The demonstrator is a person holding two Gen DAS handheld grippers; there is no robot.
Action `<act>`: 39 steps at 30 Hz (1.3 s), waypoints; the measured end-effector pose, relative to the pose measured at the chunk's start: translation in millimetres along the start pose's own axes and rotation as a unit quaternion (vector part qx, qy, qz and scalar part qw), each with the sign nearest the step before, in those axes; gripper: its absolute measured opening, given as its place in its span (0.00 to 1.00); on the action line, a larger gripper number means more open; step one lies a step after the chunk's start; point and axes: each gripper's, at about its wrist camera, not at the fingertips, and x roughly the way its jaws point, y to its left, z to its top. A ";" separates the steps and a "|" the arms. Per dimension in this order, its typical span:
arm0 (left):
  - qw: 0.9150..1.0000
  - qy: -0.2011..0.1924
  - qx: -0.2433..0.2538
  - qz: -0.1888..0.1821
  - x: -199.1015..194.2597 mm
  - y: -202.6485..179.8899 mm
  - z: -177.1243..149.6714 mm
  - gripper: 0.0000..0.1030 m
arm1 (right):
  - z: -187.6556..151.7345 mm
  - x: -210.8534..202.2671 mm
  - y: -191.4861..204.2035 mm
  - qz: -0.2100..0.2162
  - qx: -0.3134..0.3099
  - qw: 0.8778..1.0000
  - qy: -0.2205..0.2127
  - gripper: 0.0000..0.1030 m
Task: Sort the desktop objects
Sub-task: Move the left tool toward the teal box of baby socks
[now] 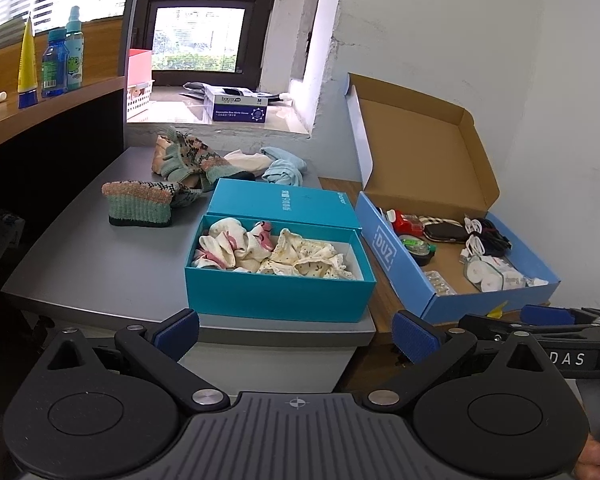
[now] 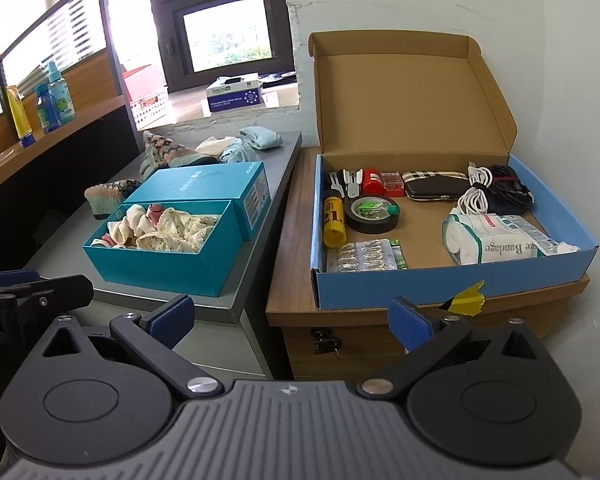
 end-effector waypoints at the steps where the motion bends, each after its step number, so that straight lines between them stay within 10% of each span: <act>1: 1.000 -0.001 0.000 0.001 0.0 0.2 -0.5 1.00 | -0.1 -0.3 0.3 0.000 0.000 1.000 0.000 1.00; 39: 1.000 0.015 0.003 0.026 -3.0 -0.8 -9.6 1.00 | -7.6 3.5 -4.7 0.019 0.006 1.000 0.003 1.00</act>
